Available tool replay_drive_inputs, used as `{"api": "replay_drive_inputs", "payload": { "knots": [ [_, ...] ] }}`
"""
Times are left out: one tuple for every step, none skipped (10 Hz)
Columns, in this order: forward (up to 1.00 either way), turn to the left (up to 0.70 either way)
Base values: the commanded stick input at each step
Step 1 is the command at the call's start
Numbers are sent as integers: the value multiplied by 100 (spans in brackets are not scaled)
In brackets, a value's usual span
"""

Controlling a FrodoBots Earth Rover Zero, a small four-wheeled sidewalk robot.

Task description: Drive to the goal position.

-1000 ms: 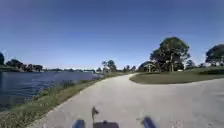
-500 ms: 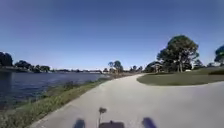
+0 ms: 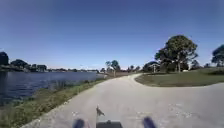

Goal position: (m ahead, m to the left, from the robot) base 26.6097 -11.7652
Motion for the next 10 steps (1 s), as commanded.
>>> {"api": "replay_drive_inputs", "payload": {
  "knots": [
    [85,0],
    [85,0],
    [85,0],
    [85,0],
    [85,17],
    [85,34],
    [85,34],
    [85,15],
    [85,0],
    [85,0]
  ]
}}
